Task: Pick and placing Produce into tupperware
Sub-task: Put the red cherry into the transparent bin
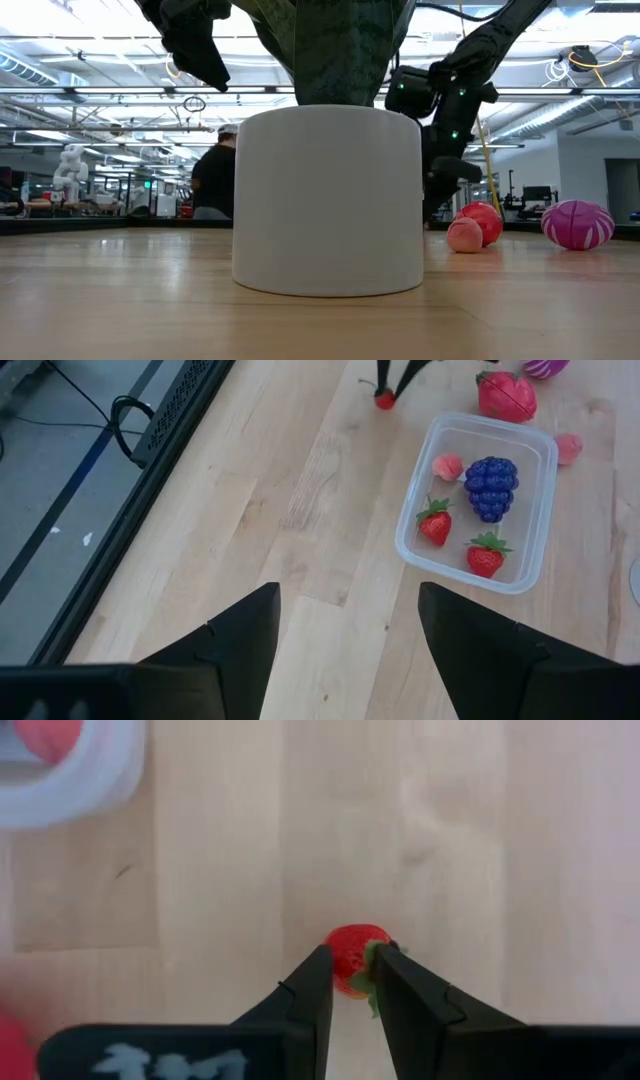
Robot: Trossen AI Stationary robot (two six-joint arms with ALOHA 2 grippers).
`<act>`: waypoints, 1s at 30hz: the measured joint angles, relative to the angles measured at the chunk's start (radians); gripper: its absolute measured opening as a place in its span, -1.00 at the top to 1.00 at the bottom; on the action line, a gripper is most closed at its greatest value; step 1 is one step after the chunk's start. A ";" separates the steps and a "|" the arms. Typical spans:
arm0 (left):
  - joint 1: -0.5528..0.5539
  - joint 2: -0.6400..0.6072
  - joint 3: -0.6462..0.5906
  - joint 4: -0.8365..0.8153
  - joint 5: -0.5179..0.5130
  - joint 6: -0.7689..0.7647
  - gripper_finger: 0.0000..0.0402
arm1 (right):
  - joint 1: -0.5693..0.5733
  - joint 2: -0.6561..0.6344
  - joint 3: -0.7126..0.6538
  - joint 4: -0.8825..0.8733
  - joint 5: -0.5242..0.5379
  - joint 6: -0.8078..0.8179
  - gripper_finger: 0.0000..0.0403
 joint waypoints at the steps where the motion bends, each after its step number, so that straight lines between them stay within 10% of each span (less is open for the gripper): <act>1: 0.000 0.000 0.000 0.000 0.000 0.000 -0.21 | 0.000 -0.009 0.000 -0.001 0.002 0.000 0.68; 30: 0.001 0.000 0.000 0.000 -0.010 0.009 -0.21 | 0.078 -0.156 0.025 -0.062 -0.002 0.073 0.68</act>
